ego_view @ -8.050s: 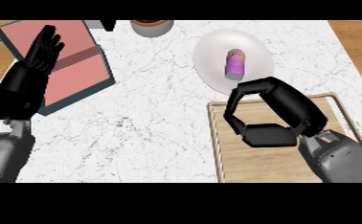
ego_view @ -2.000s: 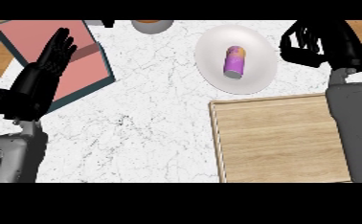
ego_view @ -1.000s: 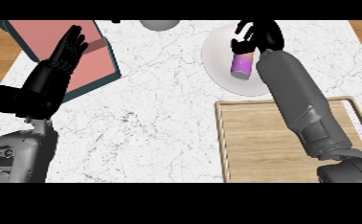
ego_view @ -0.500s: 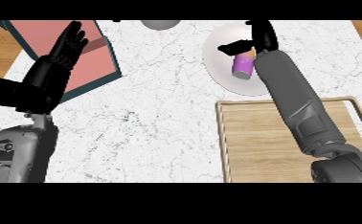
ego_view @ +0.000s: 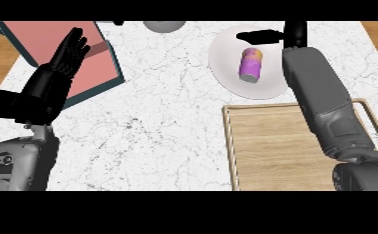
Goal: Pick the can from the tray and place it in the plate
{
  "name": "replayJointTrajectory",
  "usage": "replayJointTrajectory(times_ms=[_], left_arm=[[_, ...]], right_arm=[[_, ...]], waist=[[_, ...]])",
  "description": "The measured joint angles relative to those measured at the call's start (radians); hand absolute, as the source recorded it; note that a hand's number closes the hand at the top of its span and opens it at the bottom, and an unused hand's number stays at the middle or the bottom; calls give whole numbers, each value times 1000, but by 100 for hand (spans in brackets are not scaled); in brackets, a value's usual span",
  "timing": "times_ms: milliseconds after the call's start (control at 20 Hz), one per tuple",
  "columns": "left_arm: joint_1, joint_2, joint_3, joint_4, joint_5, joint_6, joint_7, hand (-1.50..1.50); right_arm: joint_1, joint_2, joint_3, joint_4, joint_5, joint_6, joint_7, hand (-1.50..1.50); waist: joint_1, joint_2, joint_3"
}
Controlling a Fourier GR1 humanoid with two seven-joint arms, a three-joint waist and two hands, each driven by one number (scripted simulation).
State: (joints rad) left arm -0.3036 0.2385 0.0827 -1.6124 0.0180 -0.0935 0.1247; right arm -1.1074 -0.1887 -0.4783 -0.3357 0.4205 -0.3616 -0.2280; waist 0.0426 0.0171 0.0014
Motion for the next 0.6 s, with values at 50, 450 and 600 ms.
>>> replayJointTrajectory(times_ms=[50, 450, 600], left_arm=[[-8, -1, 0, -8, 0, 5, 14, 0], [11, 18, 35, -6, 11, -6, 17, 0], [10, 9, 30, -10, 4, -2, 18, 0]], right_arm=[[0, -18, -16, 0, -17, 12, -4, -150], [111, -156, -84, -29, -122, 168, -94, -150], [161, -205, -90, -39, -147, 230, -132, -150]], waist=[[-3, -1, 0], [-28, -11, 0], [-31, -12, -1]])
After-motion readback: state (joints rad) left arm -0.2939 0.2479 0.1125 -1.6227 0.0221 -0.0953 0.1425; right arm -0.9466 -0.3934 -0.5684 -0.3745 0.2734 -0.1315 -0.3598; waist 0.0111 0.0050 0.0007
